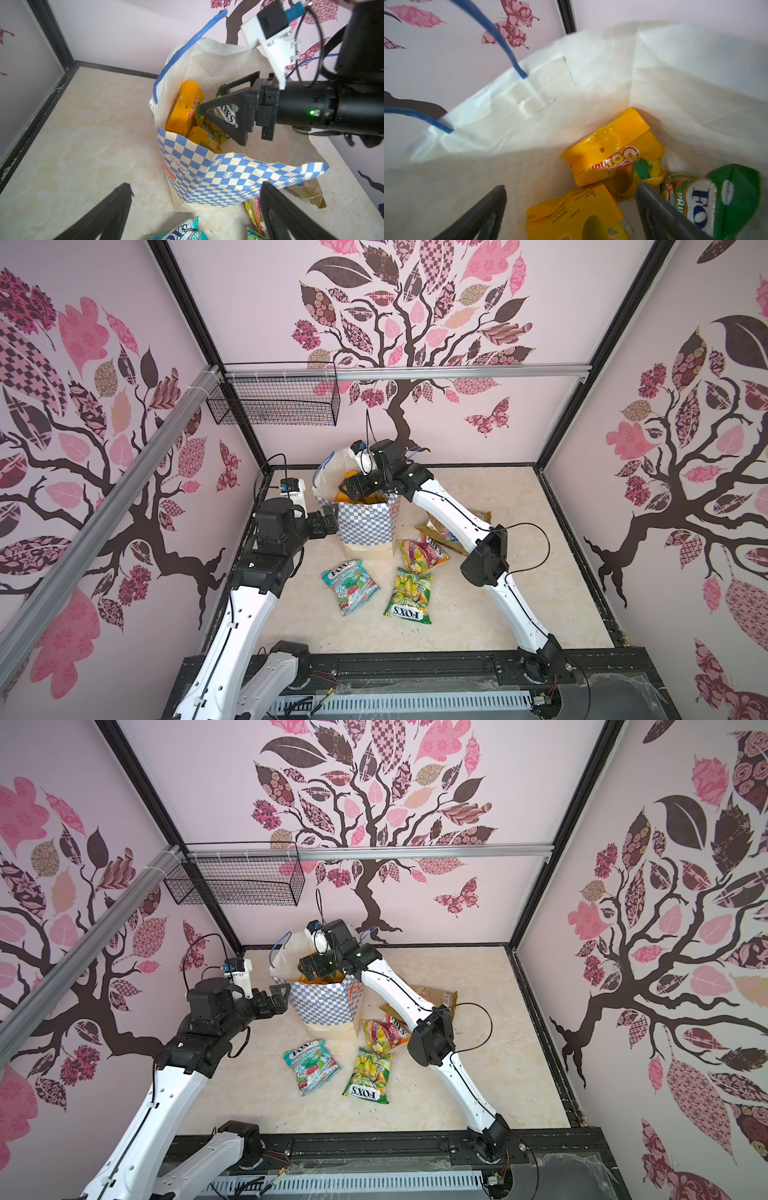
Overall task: Take the snacks out of the paper bag
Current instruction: 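Lower the right gripper into the bag toward the yellow Ooh packet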
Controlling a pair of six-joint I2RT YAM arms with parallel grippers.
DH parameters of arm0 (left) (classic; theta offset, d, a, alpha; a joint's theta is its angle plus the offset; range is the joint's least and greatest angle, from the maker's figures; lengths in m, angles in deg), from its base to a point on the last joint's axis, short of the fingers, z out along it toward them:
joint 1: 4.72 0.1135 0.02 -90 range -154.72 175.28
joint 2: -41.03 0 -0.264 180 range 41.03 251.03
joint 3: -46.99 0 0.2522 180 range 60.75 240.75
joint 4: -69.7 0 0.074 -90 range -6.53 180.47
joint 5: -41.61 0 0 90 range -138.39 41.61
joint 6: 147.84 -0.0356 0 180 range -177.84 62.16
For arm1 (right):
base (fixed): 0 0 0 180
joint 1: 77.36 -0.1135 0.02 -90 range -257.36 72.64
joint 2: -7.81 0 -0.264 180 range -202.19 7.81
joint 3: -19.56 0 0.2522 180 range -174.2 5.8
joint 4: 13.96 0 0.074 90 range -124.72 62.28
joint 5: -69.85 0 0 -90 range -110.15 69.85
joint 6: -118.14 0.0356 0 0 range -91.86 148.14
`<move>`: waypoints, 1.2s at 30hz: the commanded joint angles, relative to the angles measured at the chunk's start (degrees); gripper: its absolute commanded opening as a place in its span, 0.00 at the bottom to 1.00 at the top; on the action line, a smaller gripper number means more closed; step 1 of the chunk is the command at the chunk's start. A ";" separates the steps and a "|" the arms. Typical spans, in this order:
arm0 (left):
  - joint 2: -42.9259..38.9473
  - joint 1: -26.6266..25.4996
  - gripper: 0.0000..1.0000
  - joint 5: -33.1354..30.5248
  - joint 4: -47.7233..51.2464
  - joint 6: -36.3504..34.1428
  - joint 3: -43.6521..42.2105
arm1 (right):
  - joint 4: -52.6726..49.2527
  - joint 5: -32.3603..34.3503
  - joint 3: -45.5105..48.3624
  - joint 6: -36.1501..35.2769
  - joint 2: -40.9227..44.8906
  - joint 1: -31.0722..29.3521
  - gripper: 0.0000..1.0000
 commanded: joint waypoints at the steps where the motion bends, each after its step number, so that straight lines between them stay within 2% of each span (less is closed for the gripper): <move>1: -0.53 0.34 0.98 0.58 -1.34 -0.05 -1.61 | -4.71 -4.48 -1.83 0.31 -3.79 -0.35 1.00; 18: -0.33 0.58 0.97 0.11 -1.12 -0.17 -1.73 | -20.76 0.44 3.50 -6.71 -5.47 -2.06 1.00; 28: -0.41 0.56 0.97 -0.07 -1.25 -0.26 -1.79 | -19.87 4.39 4.27 -4.78 -11.60 -2.89 1.00; 36: -0.33 0.61 0.97 0.35 -1.25 -0.17 -1.84 | -18.83 2.34 5.29 -3.94 -14.58 -3.31 1.00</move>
